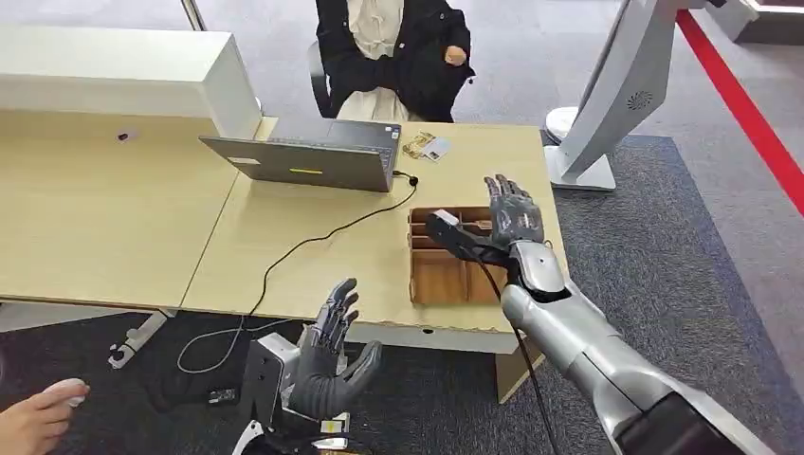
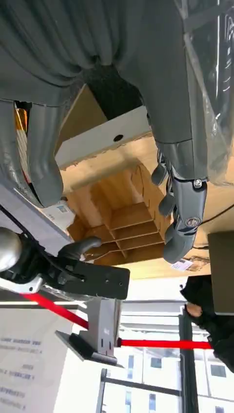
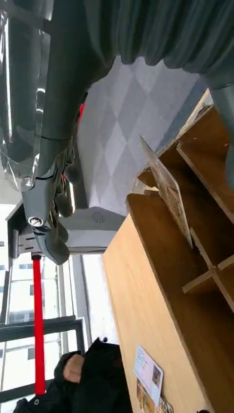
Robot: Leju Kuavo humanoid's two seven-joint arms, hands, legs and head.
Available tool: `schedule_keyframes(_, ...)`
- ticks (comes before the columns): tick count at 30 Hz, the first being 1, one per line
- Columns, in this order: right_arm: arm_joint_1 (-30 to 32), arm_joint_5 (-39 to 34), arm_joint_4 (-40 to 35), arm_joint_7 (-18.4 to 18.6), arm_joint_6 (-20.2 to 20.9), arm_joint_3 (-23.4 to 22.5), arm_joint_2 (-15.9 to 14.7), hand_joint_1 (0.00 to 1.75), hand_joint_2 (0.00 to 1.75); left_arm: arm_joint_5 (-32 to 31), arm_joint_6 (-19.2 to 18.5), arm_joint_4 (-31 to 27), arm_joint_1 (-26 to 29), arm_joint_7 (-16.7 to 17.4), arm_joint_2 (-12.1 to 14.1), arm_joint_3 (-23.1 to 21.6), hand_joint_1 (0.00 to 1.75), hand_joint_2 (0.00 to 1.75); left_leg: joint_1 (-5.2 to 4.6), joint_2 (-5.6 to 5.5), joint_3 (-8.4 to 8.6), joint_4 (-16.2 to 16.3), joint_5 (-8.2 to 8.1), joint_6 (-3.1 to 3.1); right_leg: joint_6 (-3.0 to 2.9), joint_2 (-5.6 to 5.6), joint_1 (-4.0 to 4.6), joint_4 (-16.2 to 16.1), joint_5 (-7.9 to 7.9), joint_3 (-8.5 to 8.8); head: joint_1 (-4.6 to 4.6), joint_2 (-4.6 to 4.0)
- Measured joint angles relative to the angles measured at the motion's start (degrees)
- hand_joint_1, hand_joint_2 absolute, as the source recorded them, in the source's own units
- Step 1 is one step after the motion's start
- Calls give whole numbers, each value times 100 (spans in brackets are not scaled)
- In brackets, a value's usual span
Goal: Pass the card to the sensor for recognition and then transmit it.
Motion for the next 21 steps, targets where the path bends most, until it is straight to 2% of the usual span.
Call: schedule_keyframes(21, -70, -79, 383, -94, -52, 59, 142, 0, 175, -92, 332, -144, 10, 225, 57, 0, 0, 175, 0, 1, 1, 0, 0, 0, 0, 0, 0, 0, 0, 0, -2, 2)
